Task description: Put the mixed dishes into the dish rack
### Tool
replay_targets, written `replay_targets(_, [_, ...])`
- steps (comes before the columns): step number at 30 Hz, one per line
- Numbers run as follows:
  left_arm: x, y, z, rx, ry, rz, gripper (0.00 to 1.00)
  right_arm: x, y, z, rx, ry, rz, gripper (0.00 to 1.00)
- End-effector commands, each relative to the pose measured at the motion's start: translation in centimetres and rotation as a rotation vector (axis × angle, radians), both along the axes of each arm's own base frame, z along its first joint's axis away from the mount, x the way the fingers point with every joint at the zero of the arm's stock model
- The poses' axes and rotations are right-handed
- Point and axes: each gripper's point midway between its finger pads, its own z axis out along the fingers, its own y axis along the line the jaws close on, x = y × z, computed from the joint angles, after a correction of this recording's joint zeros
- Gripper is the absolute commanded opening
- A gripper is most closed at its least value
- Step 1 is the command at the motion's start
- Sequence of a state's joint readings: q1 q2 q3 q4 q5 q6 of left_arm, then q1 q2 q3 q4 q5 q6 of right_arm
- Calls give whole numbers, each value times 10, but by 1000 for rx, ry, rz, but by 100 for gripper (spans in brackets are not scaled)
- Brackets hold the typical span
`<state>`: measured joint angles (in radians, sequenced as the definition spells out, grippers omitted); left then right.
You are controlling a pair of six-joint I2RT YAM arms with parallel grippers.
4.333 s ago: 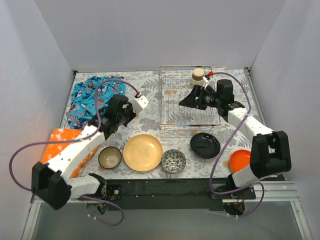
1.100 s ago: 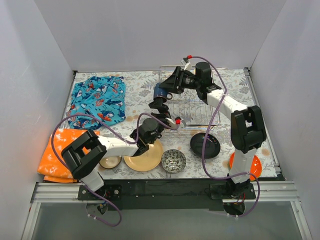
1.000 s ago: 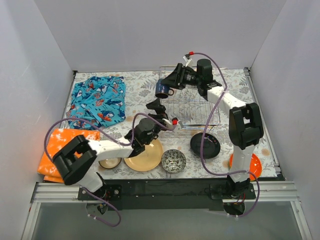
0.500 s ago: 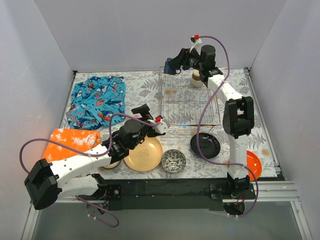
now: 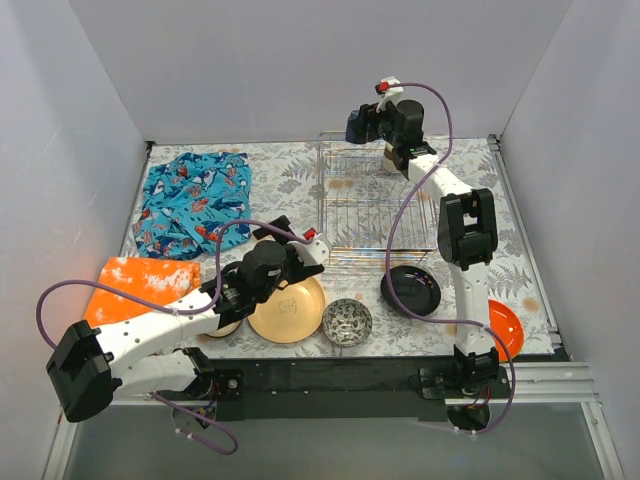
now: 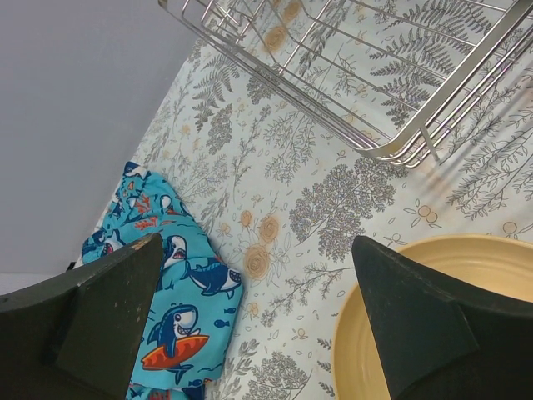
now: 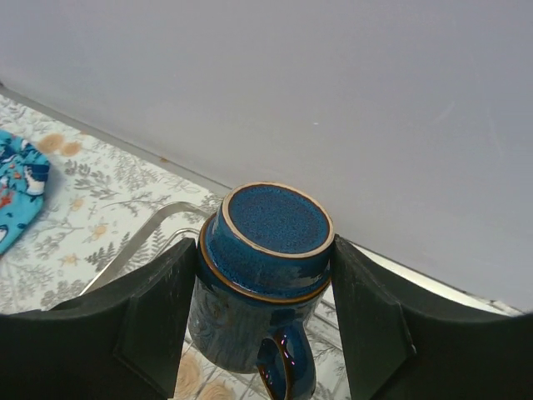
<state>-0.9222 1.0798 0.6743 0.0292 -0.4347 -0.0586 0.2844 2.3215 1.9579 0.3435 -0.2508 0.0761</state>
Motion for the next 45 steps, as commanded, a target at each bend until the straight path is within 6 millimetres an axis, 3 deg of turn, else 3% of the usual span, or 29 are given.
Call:
replay_targets(1, [2,0,8,-39,9,28,98,15,-8,46,-34,-226,-56,43])
replay_targets(9, [3,-1,6,-36,13,35,98,18,-18,7,-95,-179,-95,42])
replay_targets(30, [2,2,-9,-34,15,38,98,7,-18,-59,-198,-98,-91,42])
replay_targets(41, [-2,7,-14,-43,6,33,98,-20,-25,-71,-267,-65,-103,68])
replay_targets(43, [-3,7,-15,-47,0,30,98,-29,-27,-67,-270,-61,-107,75])
replay_targets(44, [-3,7,-15,-50,-1,29,98,-33,-28,-62,-269,-65,-106,85])
replay_targets(45, [-3,7,-15,-53,-3,27,98,-36,-28,-49,-261,-85,-108,89])
